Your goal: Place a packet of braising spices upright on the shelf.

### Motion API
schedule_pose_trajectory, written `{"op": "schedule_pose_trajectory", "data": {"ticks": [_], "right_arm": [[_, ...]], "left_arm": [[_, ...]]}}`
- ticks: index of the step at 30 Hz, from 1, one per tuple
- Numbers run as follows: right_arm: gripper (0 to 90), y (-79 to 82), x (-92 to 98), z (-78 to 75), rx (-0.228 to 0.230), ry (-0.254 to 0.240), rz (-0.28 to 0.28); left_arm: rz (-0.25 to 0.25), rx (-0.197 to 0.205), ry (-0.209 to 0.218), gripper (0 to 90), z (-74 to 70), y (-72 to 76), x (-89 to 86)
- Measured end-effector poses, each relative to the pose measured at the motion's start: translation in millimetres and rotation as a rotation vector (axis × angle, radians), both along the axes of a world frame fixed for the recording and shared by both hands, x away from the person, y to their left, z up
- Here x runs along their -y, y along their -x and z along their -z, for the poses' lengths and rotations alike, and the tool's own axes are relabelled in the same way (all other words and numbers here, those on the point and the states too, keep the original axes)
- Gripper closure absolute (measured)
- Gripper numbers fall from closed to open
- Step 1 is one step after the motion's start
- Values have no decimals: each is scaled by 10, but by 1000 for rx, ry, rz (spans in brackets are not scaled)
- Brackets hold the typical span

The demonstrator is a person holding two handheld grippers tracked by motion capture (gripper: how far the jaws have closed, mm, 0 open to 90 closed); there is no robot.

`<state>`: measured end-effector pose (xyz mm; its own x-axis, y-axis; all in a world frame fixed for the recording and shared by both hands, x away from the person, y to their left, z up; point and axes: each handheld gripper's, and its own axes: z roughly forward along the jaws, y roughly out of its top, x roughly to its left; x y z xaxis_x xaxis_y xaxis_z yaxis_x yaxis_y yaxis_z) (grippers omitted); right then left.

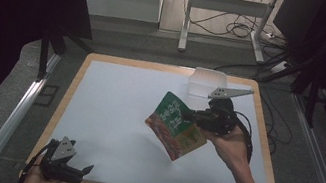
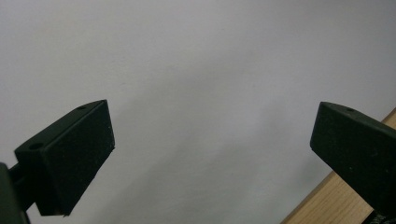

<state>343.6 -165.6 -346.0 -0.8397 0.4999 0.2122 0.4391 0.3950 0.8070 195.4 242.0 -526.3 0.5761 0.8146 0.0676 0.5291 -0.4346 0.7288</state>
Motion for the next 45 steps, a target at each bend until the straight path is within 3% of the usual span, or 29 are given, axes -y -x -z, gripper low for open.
{"op": "schedule_pose_trajectory", "data": {"ticks": [20,31,37,45], "right_arm": [[889,-383,62,-264,-13,-23,51],[888,-631,48,-451,-3,-38,67],[888,-781,42,-534,2,-45,80],[888,-978,-5,-611,6,-53,101]], "left_arm": [[5,-2,0,0,1,-3,-1],[-16,-3,21,0,-4,-5,-26],[-38,-4,54,0,-10,-7,-62],[-34,-4,47,0,-6,-6,-50]]}}
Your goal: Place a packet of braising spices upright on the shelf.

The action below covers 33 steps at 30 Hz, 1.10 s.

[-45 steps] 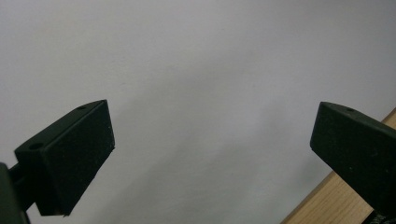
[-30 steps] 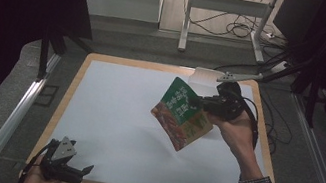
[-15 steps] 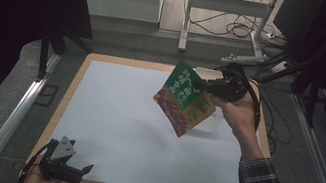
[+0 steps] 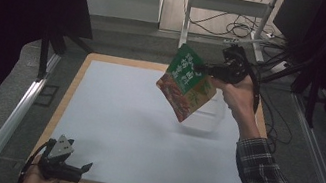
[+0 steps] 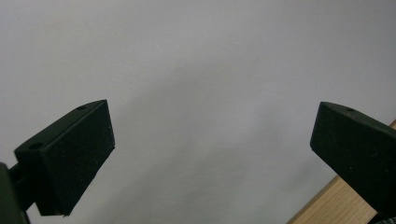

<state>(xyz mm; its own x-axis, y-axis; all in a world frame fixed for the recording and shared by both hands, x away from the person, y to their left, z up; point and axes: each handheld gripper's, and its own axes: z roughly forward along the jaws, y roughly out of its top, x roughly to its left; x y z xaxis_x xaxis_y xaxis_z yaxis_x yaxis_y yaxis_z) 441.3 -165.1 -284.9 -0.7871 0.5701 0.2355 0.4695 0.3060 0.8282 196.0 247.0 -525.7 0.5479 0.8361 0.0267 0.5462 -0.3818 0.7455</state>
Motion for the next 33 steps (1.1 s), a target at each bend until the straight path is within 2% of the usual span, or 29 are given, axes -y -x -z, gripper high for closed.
{"op": "schedule_pose_trajectory", "data": {"ticks": [9,18,33], "right_arm": [[888,-223,-11,-72,16,-5,43],[889,-466,33,-112,58,-9,89],[889,-860,207,-12,113,41,148]], "left_arm": [[10,0,-11,0,2,-2,9],[14,-1,-14,0,5,-2,14],[21,-8,-10,0,8,0,14]]}}
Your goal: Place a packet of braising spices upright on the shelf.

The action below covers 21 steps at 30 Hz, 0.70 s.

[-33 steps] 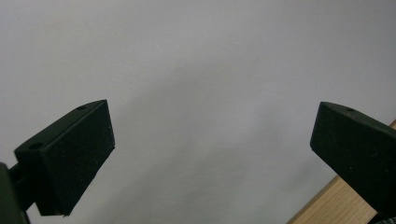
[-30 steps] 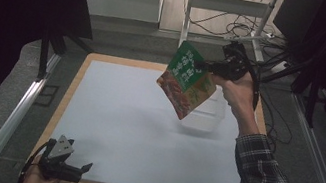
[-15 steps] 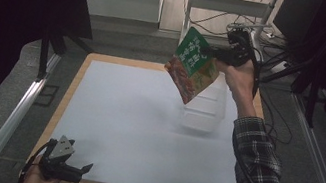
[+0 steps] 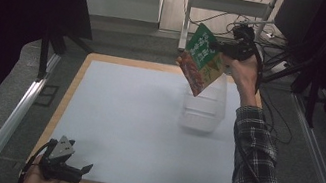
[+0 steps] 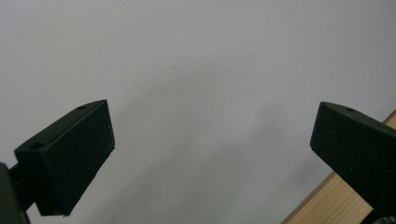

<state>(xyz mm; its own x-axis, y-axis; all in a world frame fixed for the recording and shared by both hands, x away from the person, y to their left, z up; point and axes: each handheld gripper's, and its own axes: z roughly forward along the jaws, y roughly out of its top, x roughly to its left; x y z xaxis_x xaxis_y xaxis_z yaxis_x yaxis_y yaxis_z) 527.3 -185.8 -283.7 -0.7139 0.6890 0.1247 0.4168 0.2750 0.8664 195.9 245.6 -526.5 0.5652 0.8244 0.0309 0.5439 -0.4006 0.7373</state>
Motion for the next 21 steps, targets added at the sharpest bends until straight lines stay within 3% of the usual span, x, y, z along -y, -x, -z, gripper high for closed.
{"op": "schedule_pose_trajectory", "data": {"ticks": [10,21], "right_arm": [[888,-38,211,193,-34,63,-5],[887,28,484,215,-70,85,14]], "left_arm": [[4,2,-7,0,1,1,7],[4,-2,-10,0,0,-1,12]]}}
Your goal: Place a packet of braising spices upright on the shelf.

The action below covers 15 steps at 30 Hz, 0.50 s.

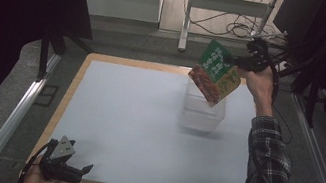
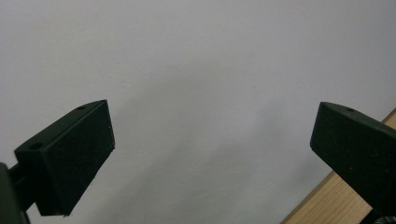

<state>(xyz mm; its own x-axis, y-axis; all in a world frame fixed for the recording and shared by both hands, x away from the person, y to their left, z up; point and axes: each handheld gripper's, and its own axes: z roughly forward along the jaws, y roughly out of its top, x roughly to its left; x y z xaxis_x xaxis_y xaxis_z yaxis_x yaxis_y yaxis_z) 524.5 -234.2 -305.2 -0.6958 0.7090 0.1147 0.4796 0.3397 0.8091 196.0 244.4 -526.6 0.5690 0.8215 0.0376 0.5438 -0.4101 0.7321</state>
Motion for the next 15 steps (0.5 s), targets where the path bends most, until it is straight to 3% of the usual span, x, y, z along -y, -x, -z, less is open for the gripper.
{"op": "schedule_pose_trajectory", "data": {"ticks": [7,15], "right_arm": [[886,-29,-67,51,-14,38,12],[888,-2,-49,69,-36,14,-27]], "left_arm": [[2,1,-3,0,0,1,0],[5,-1,-5,0,0,2,3]]}}
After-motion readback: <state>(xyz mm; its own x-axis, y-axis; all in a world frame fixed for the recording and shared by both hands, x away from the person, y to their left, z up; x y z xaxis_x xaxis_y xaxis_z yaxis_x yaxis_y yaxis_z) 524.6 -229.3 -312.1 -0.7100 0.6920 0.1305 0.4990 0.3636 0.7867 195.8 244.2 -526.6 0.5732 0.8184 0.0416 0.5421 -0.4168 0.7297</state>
